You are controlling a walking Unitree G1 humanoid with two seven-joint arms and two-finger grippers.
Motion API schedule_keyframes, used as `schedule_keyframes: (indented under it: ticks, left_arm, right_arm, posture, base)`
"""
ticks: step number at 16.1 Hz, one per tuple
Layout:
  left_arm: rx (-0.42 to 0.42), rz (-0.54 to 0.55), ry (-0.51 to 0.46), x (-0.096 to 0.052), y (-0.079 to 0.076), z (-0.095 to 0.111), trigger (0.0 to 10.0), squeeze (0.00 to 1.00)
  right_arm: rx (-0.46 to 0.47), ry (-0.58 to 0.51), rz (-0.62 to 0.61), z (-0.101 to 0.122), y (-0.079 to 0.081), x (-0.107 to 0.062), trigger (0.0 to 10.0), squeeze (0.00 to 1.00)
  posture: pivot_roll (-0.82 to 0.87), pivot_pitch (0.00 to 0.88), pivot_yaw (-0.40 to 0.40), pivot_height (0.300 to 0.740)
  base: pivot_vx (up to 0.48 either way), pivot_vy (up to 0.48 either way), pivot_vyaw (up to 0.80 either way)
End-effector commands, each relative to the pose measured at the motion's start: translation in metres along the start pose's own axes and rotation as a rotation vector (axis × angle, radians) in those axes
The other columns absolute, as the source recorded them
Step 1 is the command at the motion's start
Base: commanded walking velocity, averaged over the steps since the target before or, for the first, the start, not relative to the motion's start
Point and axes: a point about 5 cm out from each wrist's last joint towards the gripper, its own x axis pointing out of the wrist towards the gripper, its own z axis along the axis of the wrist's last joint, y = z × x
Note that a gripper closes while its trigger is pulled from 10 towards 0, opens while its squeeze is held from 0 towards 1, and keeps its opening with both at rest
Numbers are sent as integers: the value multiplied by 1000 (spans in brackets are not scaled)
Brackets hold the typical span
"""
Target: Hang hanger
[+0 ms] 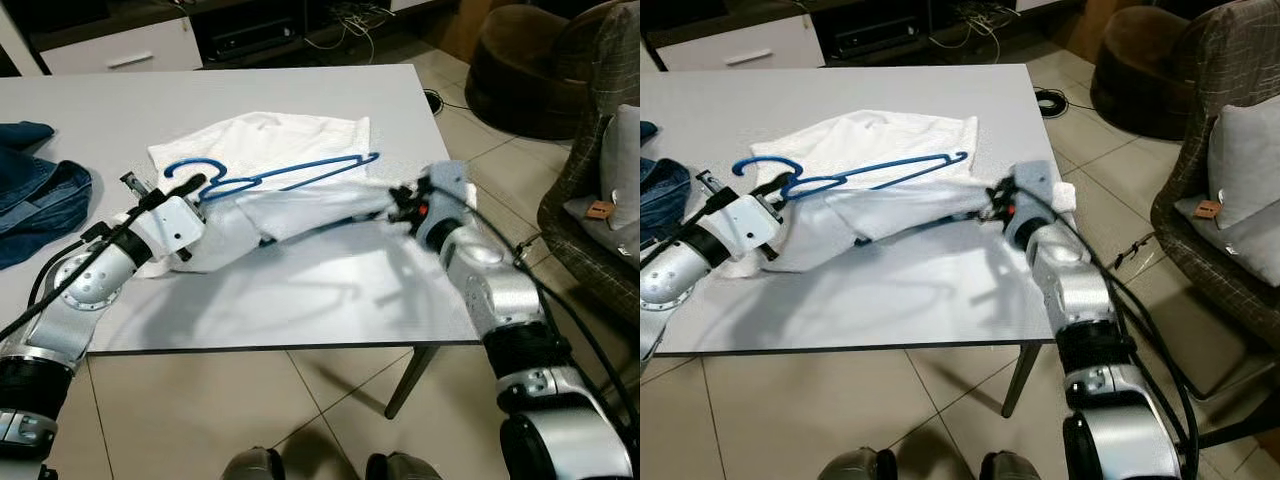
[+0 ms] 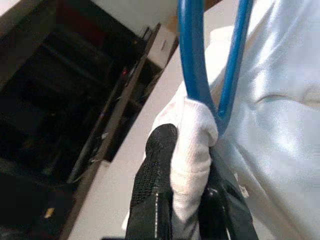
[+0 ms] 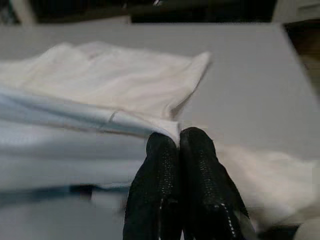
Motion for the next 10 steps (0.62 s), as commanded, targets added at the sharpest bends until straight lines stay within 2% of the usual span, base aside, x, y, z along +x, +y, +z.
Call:
schedule_keyframes:
  ticks: [1, 2, 3, 5, 7, 8, 9, 10]
  left_arm:
    - [12, 6, 16, -7, 10, -4, 7412, 0]
    - [31, -16, 34, -9, 9, -8, 7647, 0]
    - [40, -35, 29, -11, 7, -9, 10000, 0]
    - [87, -95, 144, -11, 3, -25, 10000, 0]
    - [89, -115, 180, -9, 3, -28, 10000, 0]
    - [137, -98, 233, -7, 7, -32, 10000, 0]
    - [146, -82, 247, -6, 10, -33, 10000, 0]
    - [142, -23, 256, -2, 18, -31, 10000, 0]
  right_arm:
    - [22, -54, -75, 12, -14, -2, 0, 0]
    - [32, -79, -98, 18, -18, -2, 0, 0]
    - [34, -94, -110, 22, -21, -2, 0, 0]
    - [29, -153, -133, 39, -26, -3, 0, 0]
    - [25, -189, -132, 49, -24, -3, 0, 0]
    - [25, -226, -118, 57, -19, -4, 0, 0]
    - [26, -234, -114, 58, -18, -4, 0, 0]
    - [22, -247, -98, 61, -15, -4, 0, 0]
  posture:
    - [-56, 67, 63, 740]
    - [-58, 65, 63, 740]
    - [-59, 65, 63, 740]
    - [-60, 63, 64, 740]
    - [-60, 64, 62, 740]
    - [-59, 65, 61, 740]
    - [-59, 65, 61, 740]
    - [-58, 66, 60, 740]
  base:
    - [-304, 0, 0]
    - [-341, 0, 0]
    - [-398, 0, 0]
    - [0, 0, 0]
    - [0, 0, 0]
    - [0, 0, 0]
    - [0, 0, 0]
    - [0, 0, 0]
